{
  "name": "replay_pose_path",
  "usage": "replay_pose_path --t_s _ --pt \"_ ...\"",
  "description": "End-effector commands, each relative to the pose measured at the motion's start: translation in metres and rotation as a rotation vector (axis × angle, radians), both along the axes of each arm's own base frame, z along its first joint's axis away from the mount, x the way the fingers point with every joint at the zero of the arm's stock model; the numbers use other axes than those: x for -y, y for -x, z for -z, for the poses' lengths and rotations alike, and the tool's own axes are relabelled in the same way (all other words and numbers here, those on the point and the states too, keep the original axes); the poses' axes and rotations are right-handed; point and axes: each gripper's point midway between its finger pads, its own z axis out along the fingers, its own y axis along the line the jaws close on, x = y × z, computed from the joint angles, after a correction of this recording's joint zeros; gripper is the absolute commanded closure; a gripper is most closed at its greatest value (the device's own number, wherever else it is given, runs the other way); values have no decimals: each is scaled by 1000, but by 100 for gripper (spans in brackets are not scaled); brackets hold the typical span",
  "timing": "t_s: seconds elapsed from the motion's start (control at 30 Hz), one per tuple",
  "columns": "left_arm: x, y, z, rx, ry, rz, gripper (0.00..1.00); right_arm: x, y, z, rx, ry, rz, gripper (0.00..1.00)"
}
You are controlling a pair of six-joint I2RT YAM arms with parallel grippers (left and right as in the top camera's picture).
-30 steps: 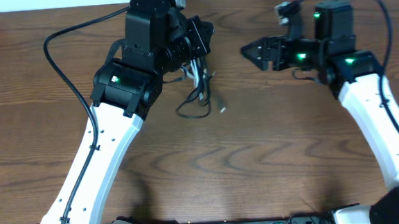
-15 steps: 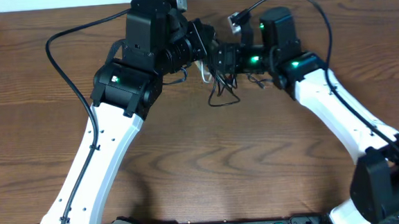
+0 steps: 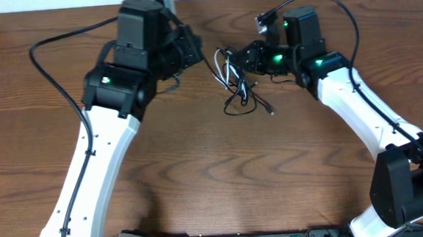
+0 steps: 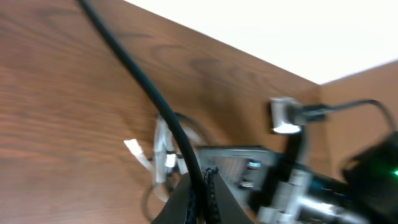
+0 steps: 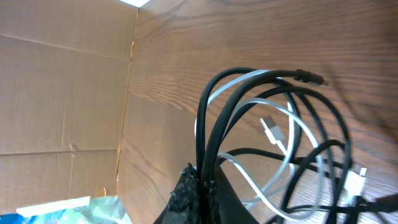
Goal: Untangle cables
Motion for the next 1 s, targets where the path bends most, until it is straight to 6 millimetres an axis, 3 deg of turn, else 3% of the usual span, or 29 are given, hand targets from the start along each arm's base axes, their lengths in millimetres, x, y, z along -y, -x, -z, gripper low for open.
replay_pose_path --t_s 0.0,0.13,0.43,0.7,0.97 --pt "-31 -6 5 9 -91 -71 93 12 2 -36 105 -8 -10 99" --pt "-65 -5 19 -29 -205 -163 92 28 6 -47 139 18 -2 98" --pt "-140 5 38 -109 -466 -367 92 86 13 -60 151 169 105 99" --pt "-182 11 52 -173 -518 -476 92 135 18 -75 132 322 171 99" --pt "-212 14 74 -264 -533 -533 92 181 20 -81 107 390 239 99"
